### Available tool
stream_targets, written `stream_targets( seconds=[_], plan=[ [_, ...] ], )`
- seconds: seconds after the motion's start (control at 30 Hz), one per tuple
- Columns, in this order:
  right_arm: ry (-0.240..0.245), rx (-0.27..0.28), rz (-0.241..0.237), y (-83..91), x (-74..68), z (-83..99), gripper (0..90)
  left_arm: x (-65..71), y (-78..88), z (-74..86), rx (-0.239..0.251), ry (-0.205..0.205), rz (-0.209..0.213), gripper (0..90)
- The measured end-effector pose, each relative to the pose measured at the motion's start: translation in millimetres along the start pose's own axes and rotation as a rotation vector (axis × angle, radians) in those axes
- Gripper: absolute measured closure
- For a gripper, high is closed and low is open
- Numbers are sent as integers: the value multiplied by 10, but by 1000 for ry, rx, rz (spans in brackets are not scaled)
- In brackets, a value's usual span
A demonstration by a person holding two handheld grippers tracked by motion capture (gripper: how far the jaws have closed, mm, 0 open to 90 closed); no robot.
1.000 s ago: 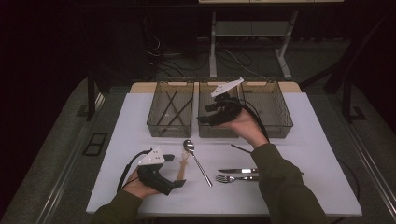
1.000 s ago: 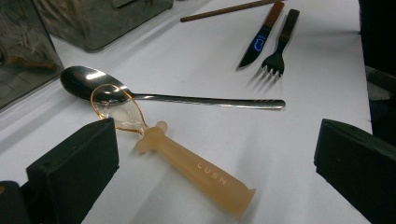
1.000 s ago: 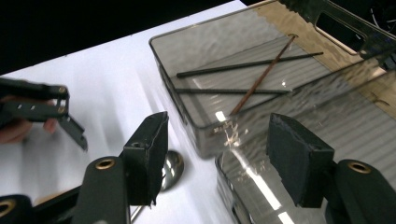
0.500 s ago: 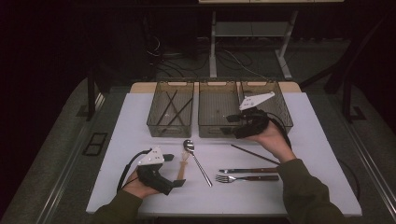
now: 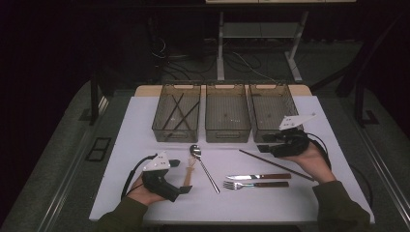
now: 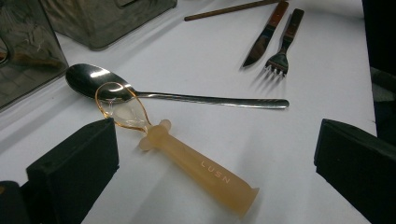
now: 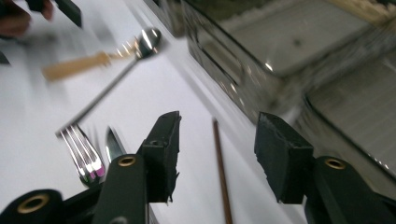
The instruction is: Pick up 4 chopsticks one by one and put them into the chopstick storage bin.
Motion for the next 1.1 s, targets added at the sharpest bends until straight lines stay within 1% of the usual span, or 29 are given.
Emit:
stream_targets(
  seconds=[0.13, 0.33, 0.53, 0.63, 0.73, 0.8, 0.9, 1.1],
  plan=[
    [-7, -34, 5, 87, 63, 197, 581, 7, 5, -2, 0, -1, 1, 0],
    [-5, -74, 14, 194, 106, 457, 660, 7, 2, -2, -2, -9, 2, 0],
    [-3, -121, 37, 273, 173, 689, 728, 11, 4, -1, -5, -10, 3, 0],
    [2, -148, 51, 314, 207, 800, 747, 9, 1, 0, -5, -10, 4, 0],
    [3, -161, 53, 346, 237, 889, 760, 11, -1, 1, -7, -12, 6, 0],
    [0, -165, 45, 353, 246, 928, 770, 13, -2, 0, -7, -12, 6, 0],
    [20, -193, 49, 325, 261, 975, 779, 16, -1, -1, -9, -13, 5, 0],
    [41, -235, 37, 258, 249, 1027, 802, 16, -3, 0, -8, -13, 8, 0]
  ],
)
Point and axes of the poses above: each handheld gripper's, and its own axes: y roughly backward along the jaws, z roughly out of its underside, x roughly to its right, the point moved 6 cm from there along -y, roughly forward along the jaws, and after that the axes turned 11 degrees about z, right-handed, at the moved point
